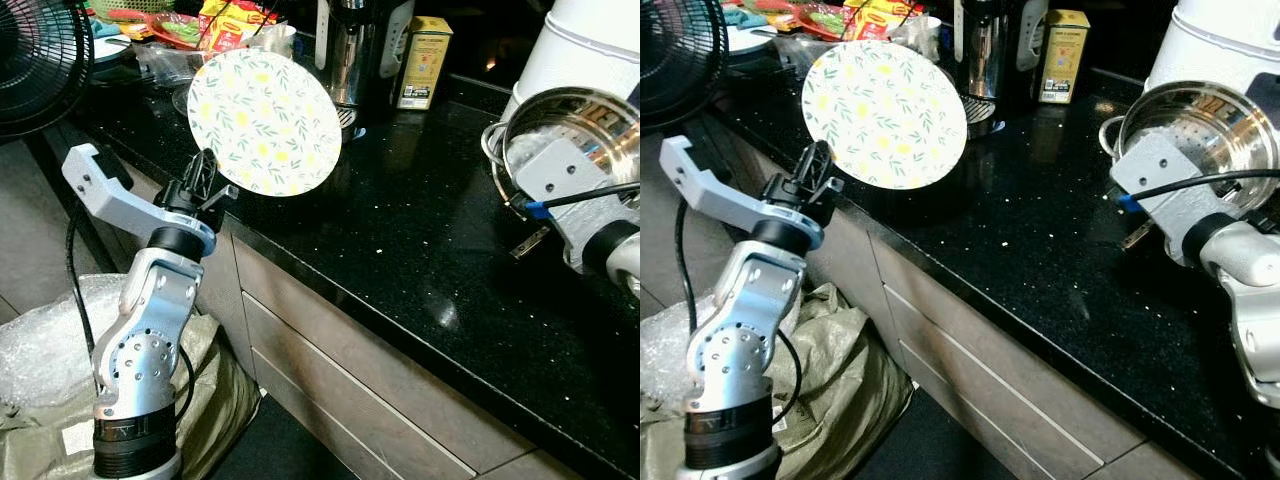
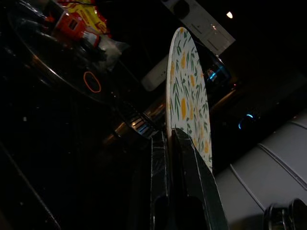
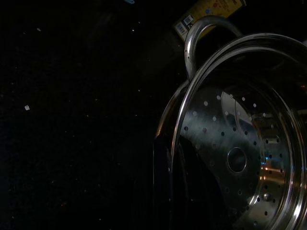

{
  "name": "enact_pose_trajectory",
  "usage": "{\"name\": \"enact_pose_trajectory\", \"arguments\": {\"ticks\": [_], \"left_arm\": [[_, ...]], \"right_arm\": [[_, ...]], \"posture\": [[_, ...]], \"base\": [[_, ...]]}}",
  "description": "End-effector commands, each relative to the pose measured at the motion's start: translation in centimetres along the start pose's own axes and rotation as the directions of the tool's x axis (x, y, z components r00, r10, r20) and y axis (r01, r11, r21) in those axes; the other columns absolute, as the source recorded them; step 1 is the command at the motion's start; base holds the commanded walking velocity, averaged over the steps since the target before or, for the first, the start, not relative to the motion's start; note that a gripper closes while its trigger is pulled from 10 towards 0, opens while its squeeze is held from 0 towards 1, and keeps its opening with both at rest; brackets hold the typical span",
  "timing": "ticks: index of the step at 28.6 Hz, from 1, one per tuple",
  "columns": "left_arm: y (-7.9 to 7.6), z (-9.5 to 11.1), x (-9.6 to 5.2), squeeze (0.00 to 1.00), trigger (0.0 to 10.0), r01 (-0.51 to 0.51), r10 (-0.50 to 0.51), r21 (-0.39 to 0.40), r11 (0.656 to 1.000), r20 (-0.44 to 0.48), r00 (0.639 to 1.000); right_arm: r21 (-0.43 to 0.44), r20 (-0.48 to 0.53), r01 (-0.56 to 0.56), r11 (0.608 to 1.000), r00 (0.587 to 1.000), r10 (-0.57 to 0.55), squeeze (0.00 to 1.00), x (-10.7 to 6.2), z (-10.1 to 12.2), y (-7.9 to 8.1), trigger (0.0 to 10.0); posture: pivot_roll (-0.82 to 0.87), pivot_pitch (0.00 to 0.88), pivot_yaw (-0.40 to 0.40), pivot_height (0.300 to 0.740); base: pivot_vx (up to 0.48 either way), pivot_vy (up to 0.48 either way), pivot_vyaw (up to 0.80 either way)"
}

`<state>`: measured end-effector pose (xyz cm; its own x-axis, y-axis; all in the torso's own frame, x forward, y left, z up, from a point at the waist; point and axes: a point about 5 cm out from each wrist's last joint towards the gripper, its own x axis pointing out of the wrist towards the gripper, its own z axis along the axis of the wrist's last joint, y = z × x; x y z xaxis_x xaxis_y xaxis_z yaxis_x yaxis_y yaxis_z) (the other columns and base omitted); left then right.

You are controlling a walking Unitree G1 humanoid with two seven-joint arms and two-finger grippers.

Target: Kitchen organization

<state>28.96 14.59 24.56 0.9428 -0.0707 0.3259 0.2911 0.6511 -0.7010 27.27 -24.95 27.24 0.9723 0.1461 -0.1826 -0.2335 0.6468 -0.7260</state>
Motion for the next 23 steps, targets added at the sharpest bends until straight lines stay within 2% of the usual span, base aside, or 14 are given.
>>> {"name": "enact_pose_trajectory", "arguments": {"ticks": [1,6,12,23], "left_arm": [[-0.1,-0.1,0.1,0.0,10.0,0.007,-0.007,0.002,1.0,0.0,1.0],[-0.4,-0.7,0.2,0.0,10.0,0.026,-0.026,-0.028,0.999,-0.026,0.999],[-0.4,-1.2,0.1,0.0,10.0,0.015,-0.021,-0.134,0.991,-0.045,0.999],[-0.9,-2.0,-0.1,0.0,10.0,0.053,-0.067,-0.164,0.985,-0.08,0.995]], "right_arm": [[-0.025,-0.009,0.015,1.0,1.0,-0.015,0.0,-0.4,0.2,-0.3,10.0],[-0.029,-0.021,-0.008,1.0,1.0,0.007,0.0,-0.3,0.0,0.1,10.0],[-0.034,-0.026,-0.025,0.999,0.999,0.024,0.0,-0.3,-0.1,0.1,10.0],[-0.034,-0.045,-0.051,0.998,0.998,0.05,0.0,-0.2,-0.5,0.5,10.0]], "posture": [[-0.04,0.048,-0.018,0.74],[-0.04,0.045,-0.016,0.74],[-0.04,0.044,-0.016,0.74],[-0.04,0.046,-0.018,0.74]], "base": [[0.0,0.0,-0.8],[0.0,0.0,-0.8],[0.0,0.0,-0.8],[0.0,0.0,-0.8]]}}
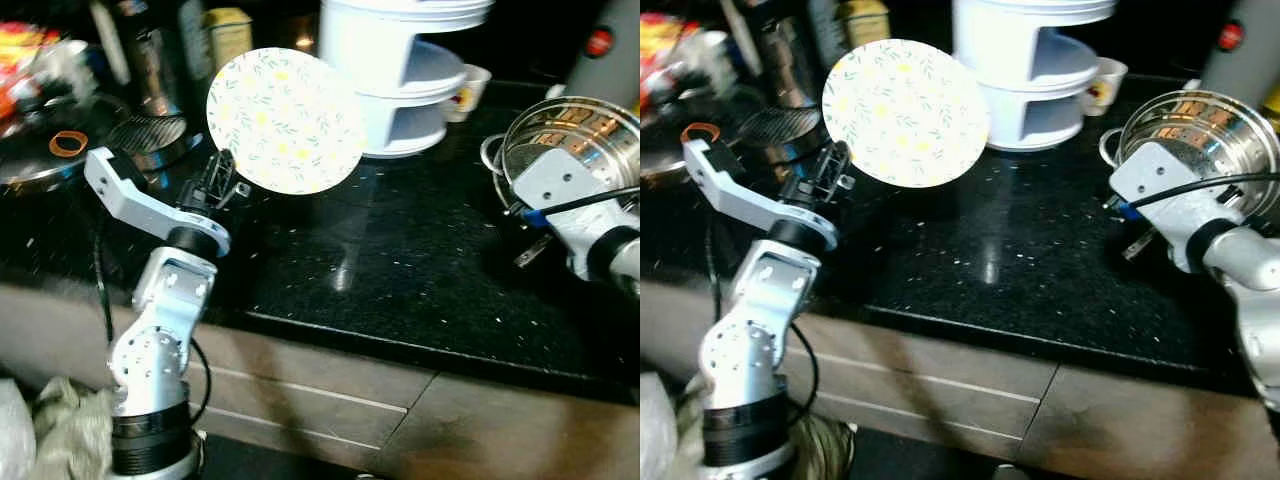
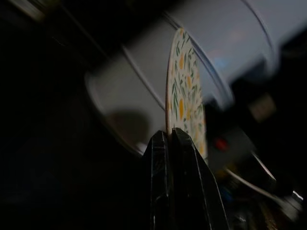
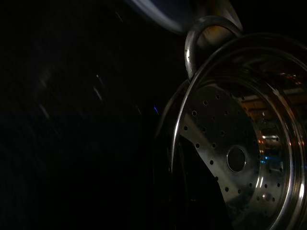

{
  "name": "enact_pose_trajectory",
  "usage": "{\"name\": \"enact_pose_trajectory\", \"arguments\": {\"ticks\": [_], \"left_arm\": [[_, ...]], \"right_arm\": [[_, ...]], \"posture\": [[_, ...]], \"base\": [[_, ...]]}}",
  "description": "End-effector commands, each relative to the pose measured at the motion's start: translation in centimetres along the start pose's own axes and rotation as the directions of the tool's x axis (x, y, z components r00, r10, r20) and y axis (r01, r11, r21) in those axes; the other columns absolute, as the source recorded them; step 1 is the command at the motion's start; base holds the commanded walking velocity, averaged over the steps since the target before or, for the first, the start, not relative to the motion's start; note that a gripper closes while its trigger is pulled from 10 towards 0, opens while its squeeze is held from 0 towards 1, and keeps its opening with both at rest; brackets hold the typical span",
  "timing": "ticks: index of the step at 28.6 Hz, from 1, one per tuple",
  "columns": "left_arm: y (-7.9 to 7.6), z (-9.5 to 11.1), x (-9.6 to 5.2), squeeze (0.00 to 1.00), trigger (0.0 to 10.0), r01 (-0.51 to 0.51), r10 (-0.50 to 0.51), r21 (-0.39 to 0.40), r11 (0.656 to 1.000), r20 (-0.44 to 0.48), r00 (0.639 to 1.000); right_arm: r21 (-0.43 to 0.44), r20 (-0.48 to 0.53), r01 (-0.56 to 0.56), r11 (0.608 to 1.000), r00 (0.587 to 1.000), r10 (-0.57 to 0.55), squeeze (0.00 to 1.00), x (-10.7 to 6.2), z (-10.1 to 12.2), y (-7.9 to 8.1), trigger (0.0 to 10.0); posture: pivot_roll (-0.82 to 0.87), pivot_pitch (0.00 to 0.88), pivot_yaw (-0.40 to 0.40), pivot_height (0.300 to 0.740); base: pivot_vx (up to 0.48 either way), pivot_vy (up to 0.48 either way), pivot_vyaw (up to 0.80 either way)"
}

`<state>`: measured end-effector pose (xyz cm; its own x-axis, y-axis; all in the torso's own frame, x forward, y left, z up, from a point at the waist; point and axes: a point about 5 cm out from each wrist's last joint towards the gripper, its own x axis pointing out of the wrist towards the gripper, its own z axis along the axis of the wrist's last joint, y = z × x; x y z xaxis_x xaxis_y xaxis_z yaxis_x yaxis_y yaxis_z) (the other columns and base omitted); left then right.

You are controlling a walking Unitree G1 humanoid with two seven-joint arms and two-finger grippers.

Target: Kitchen organization

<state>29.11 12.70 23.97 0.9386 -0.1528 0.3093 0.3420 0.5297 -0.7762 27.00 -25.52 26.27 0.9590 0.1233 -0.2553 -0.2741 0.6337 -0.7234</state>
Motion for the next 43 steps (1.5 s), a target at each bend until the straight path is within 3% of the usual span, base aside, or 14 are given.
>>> {"name": "enact_pose_trajectory", "arguments": {"ticks": [1,12,23,31,43], "left_arm": [[-0.2,-0.3,-0.2,0.0,10.0,0.025,-0.025,0.0,1.0,-0.018,1.0],[0.1,-0.5,-0.4,0.0,10.0,0.026,-0.023,0.083,0.996,-0.036,0.999],[0.0,-0.1,-0.3,0.0,10.0,0.037,-0.037,0.087,0.995,-0.008,0.999],[0.0,0.0,-0.3,0.0,10.0,0.032,-0.032,0.084,0.996,-0.001,0.999],[0.0,0.1,-0.3,0.0,10.0,0.036,-0.036,0.081,0.996,0.006,0.999]], "right_arm": [[-0.029,0.018,-0.009,1.0,1.0,0.009,0.0,0.0,0.5,0.2,10.0],[-0.021,0.046,-0.047,0.999,0.998,0.048,0.0,0.7,1.1,1.4,10.0],[-0.06,0.146,-0.125,0.99,0.98,0.132,0.0,1.2,2.9,3.4,10.0],[-0.09,0.214,-0.125,0.988,0.967,0.141,0.0,1.2,3.9,3.8,10.0],[-0.064,0.269,-0.167,0.984,0.947,0.178,0.0,1.3,4.8,4.6,10.0]], "posture": [[-0.04,0.044,-0.017,0.74],[-0.03,0.042,-0.021,0.74],[-0.02,0.04,-0.022,0.74],[-0.02,0.039,-0.025,0.74],[-0.02,0.036,-0.03,0.74]], "base": [[0.0,0.0,-0.8],[0.0,0.0,-0.8],[0.0,-0.195,0.0],[0.0,-0.36,0.0],[0.0,-0.363,0.0]]}}
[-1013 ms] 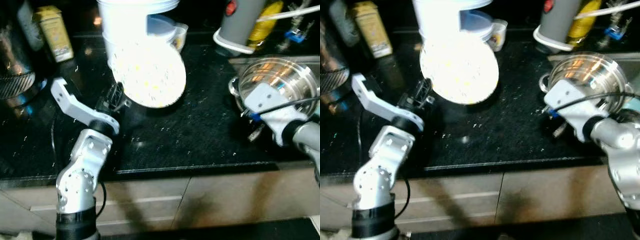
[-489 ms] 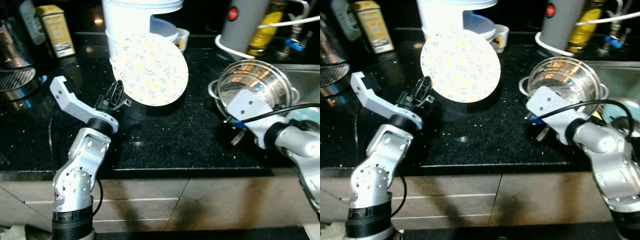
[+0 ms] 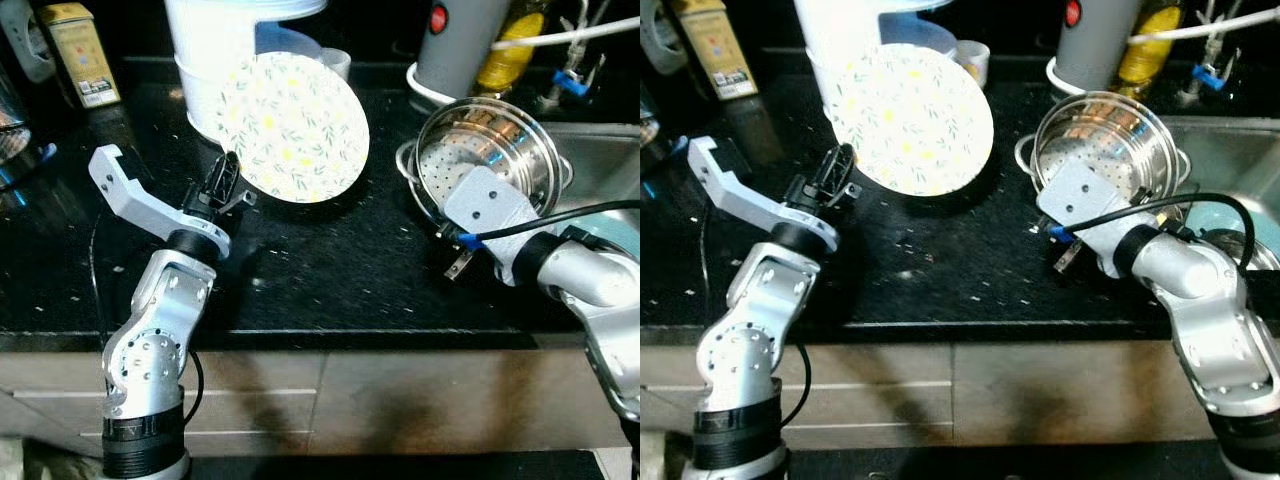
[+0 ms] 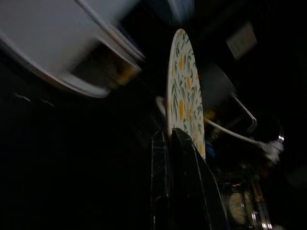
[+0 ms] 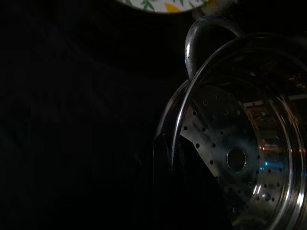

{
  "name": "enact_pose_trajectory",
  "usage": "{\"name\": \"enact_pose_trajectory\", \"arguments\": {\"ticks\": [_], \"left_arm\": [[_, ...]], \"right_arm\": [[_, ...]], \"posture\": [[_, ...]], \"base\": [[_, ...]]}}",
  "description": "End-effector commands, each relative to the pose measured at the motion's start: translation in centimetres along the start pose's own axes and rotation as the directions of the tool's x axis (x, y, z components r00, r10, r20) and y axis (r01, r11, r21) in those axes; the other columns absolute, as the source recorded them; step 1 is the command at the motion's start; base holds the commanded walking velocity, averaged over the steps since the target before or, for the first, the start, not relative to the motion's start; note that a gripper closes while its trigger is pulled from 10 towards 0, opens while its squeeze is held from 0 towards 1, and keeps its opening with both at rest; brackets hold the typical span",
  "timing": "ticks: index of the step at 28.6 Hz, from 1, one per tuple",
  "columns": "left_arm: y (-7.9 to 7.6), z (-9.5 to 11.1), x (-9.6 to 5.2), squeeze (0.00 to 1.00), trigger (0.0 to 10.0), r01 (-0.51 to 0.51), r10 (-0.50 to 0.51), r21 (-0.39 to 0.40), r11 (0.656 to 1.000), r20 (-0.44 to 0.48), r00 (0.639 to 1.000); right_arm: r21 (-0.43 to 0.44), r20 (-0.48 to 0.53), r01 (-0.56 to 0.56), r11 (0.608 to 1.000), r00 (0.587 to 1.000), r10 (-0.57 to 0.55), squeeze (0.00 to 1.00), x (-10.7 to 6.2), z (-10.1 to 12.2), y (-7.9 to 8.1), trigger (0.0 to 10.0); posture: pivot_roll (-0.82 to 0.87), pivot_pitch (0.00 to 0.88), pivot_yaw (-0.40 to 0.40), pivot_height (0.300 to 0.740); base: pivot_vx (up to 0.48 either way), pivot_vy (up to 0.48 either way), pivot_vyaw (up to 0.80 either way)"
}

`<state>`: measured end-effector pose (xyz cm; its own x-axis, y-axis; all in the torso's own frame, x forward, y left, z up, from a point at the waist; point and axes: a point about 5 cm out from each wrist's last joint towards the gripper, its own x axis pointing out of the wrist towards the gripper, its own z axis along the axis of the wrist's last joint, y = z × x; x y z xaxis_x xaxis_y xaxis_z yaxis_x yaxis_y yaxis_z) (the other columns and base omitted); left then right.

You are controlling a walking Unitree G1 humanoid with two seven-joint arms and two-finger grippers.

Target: Kitchen organization

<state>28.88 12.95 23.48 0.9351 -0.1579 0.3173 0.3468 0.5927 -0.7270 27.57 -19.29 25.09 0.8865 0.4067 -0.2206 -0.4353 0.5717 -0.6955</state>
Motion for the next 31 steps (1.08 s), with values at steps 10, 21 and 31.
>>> {"name": "enact_pose_trajectory", "arguments": {"ticks": [10,21,31], "left_arm": [[-0.66,0.05,0.18,0.0,10.0,0.032,-0.032,-0.006,0.999,0.006,0.999],[-0.73,0.06,0.22,0.0,10.0,0.038,-0.037,-0.013,0.999,0.008,0.999],[-0.64,0.15,0.22,0.0,10.0,0.036,-0.036,-0.017,0.999,0.011,0.999]], "right_arm": [[-0.023,0.04,0.007,1.0,0.999,-0.006,0.0,-0.18,0.82,-0.14,10.0],[-0.035,0.026,0.005,0.999,1.0,-0.004,0.0,0.04,0.59,-0.07,10.0],[-0.034,0.023,0.011,0.999,1.0,-0.01,0.0,0.07,0.54,-0.14,10.0]], "posture": [[-0.02,0.036,-0.03,0.74],[-0.02,0.023,-0.029,0.74],[-0.02,0.027,-0.029,0.74]], "base": [[0.0,-0.363,0.38],[0.0,-0.364,0.4],[0.0,-0.363,0.0]]}}
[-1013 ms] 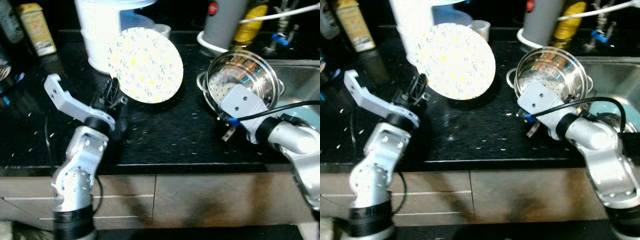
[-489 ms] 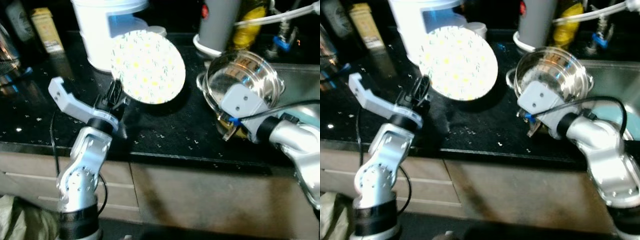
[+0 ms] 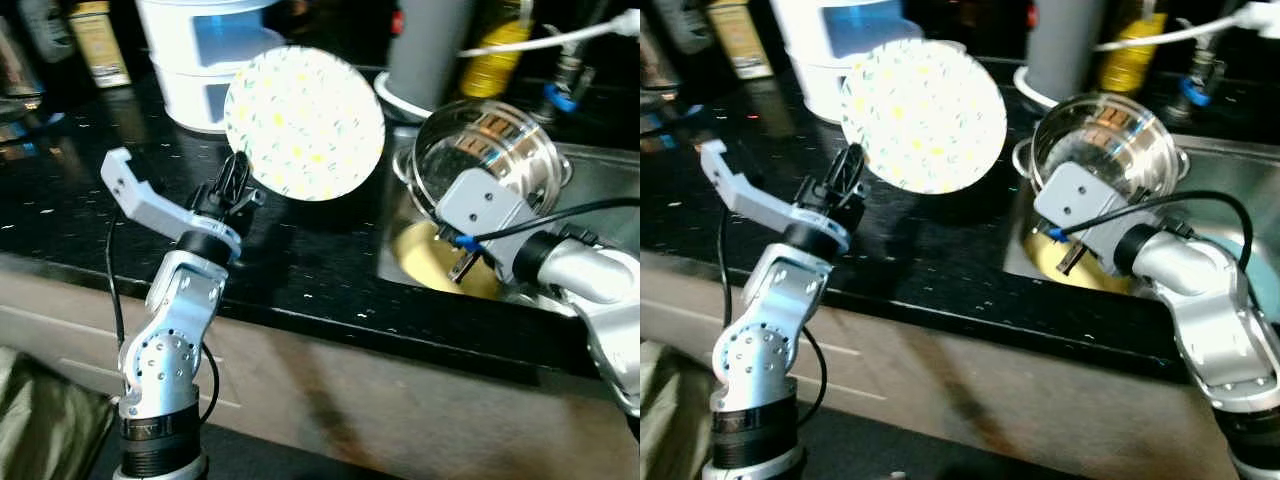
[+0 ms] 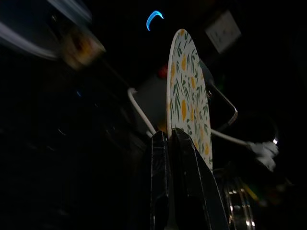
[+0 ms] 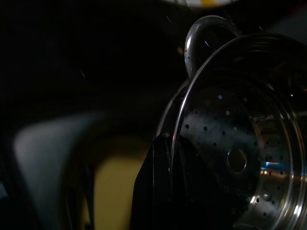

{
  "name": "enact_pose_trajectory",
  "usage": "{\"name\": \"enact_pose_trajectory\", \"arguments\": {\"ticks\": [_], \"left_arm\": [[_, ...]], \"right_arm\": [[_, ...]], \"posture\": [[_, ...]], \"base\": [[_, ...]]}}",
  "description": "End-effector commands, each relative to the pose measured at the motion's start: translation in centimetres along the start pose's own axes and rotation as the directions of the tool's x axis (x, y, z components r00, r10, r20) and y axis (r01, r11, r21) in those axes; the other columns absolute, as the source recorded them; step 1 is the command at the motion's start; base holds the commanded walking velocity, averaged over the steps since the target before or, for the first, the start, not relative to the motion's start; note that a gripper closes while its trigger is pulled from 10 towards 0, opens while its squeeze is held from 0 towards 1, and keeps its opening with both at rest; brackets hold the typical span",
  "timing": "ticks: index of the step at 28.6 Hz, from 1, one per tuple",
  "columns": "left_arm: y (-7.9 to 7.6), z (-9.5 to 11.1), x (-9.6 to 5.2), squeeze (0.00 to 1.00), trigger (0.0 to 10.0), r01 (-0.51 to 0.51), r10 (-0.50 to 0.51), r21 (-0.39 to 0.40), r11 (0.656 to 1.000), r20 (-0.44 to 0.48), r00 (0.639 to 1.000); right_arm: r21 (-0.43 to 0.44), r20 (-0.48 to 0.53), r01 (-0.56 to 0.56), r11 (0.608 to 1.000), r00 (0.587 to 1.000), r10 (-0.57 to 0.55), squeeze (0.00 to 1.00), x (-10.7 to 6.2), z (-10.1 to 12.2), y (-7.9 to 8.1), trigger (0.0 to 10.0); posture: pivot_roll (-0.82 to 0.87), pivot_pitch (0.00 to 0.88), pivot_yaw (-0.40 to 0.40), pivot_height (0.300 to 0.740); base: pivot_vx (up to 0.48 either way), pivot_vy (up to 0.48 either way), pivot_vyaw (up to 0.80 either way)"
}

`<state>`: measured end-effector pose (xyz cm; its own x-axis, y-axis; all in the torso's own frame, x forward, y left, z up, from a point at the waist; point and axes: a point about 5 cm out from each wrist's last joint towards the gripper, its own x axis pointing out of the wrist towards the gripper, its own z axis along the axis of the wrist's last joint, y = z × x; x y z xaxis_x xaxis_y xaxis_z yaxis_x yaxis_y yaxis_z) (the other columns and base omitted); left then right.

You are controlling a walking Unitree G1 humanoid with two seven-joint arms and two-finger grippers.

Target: Kitchen organization

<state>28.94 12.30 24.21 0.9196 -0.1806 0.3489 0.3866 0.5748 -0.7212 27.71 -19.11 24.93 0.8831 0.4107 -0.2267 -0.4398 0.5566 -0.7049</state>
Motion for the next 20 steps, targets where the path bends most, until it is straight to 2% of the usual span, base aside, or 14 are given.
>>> {"name": "enact_pose_trajectory", "arguments": {"ticks": [1,12,20], "left_arm": [[0.27,0.22,-0.18,0.0,10.0,-0.007,0.007,-0.004,1.0,0.008,1.0],[0.42,0.13,-0.12,0.0,10.0,-0.019,0.019,-0.013,1.0,0.001,1.0],[0.7,0.05,0.0,0.0,10.0,-0.04,0.04,-0.036,0.999,-0.001,0.999]], "right_arm": [[-0.019,0.022,0.02,1.0,1.0,-0.02,0.0,-0.16,0.5,-0.32,10.0],[-0.018,0.014,0.045,0.999,0.999,-0.045,0.0,-0.17,0.36,-0.57,10.0],[-0.01,0.001,0.06,0.998,0.998,-0.06,0.0,0.03,0.09,-0.6,10.0]], "posture": [[-0.02,0.027,-0.029,0.74],[-0.02,0.029,-0.026,0.74],[-0.02,0.03,-0.026,0.74]], "base": [[0.0,-0.364,0.0],[0.0,-0.338,0.0],[0.0,0.0,0.0]]}}
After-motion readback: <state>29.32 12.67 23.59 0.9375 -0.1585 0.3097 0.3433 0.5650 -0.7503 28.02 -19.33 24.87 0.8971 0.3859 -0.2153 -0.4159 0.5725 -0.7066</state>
